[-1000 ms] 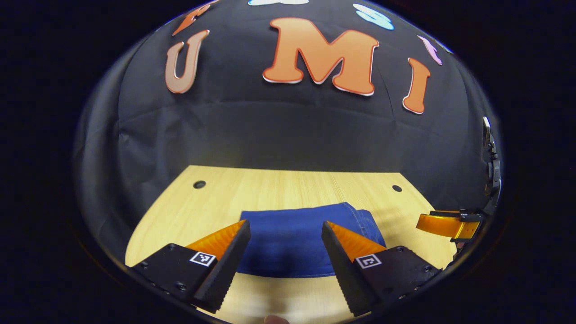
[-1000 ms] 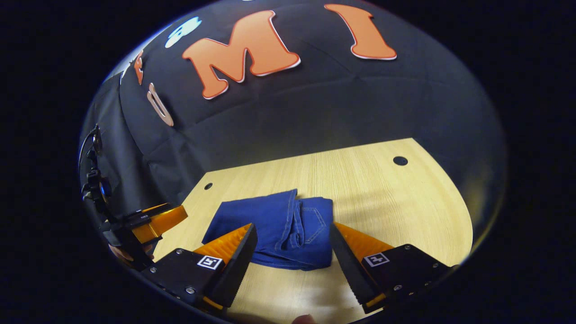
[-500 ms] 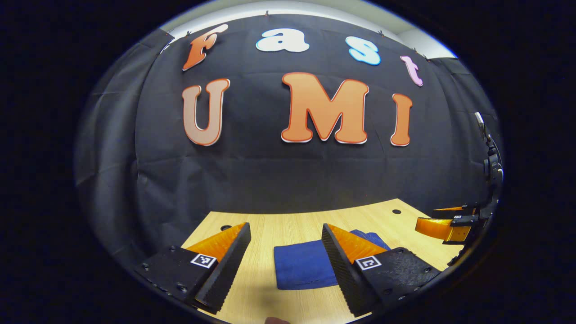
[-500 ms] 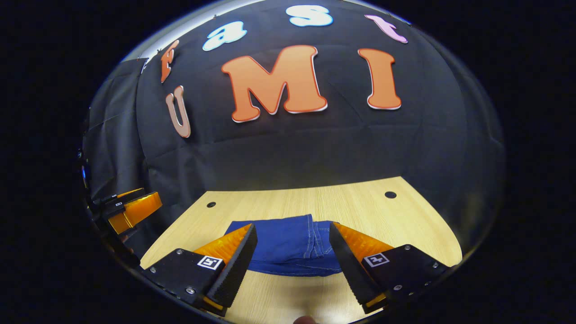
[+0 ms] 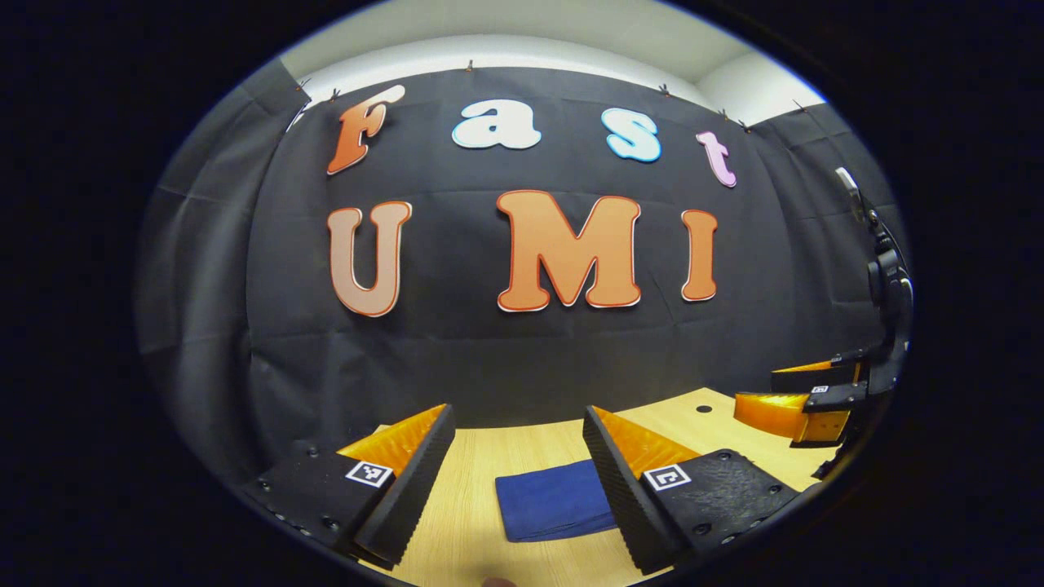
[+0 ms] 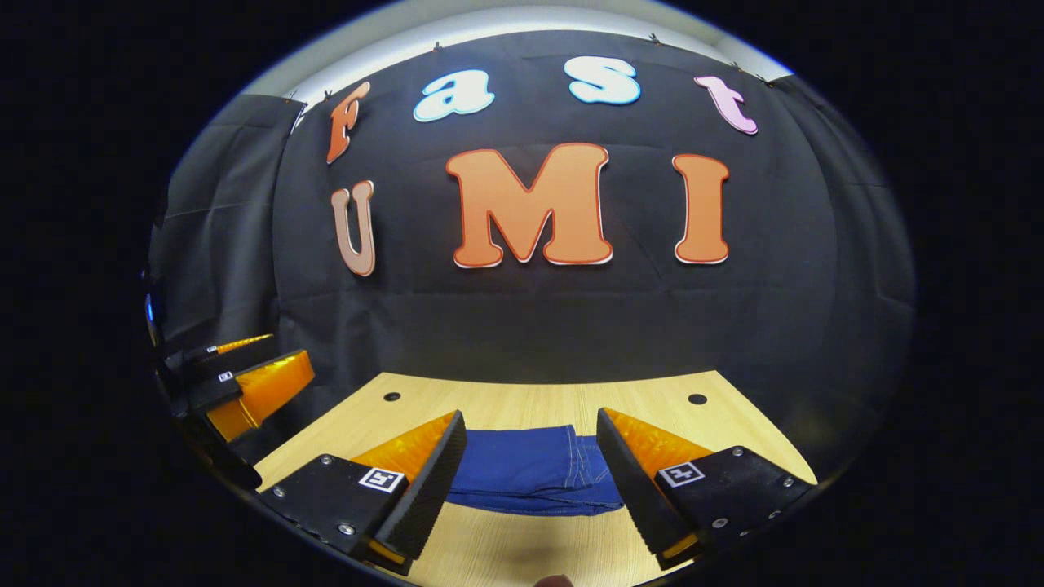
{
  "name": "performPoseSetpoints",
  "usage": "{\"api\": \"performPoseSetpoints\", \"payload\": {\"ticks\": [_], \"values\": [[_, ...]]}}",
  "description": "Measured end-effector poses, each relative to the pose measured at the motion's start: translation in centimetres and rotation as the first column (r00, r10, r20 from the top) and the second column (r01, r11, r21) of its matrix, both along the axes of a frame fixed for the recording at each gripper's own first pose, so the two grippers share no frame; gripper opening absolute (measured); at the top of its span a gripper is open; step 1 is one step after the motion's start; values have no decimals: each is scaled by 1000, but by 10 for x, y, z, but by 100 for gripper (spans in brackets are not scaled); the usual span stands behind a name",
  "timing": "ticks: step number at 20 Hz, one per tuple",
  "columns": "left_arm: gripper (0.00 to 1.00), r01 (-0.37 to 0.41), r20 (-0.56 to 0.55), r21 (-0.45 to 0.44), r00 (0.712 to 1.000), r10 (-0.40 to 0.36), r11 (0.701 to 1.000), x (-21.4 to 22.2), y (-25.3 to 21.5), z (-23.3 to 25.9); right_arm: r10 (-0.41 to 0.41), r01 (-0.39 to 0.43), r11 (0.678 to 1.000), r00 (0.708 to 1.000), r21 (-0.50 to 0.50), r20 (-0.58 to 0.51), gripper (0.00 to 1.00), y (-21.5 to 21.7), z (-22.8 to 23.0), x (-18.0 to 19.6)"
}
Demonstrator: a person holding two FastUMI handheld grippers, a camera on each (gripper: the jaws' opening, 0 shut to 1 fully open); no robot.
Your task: Grasp the waist and the cuffs of the jeans and fold them to make the two legs overlap; first hold the waist and fold one-third of the jeans toward the cuffs, then hold the cuffs and fold the remaining one-third in the same direction to finish folding.
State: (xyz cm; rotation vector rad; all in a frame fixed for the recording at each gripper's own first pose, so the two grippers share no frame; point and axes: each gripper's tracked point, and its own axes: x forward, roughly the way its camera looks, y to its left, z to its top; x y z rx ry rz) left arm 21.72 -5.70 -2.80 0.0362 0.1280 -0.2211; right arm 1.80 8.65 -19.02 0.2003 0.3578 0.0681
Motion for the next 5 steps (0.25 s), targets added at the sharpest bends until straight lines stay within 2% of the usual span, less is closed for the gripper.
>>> {"api": "performPoseSetpoints", "payload": {"ticks": [2, 4, 5], "values": [[92, -18, 12, 16, 1000, 18, 1000, -6, -4, 2, 17, -16, 1000, 1000, -14, 17, 97, -1, 1, 1], [92, -38, 9, 31, 999, 38, 999, -10, -11, -1, 30, -30, 999, 999, -27, 33, 97, -6, 6, 1], [95, -43, 2, 45, 999, 43, 998, -11, -16, -3, 49, -48, 999, 998, -23, 41, 97, -7, 6, 0]]}}
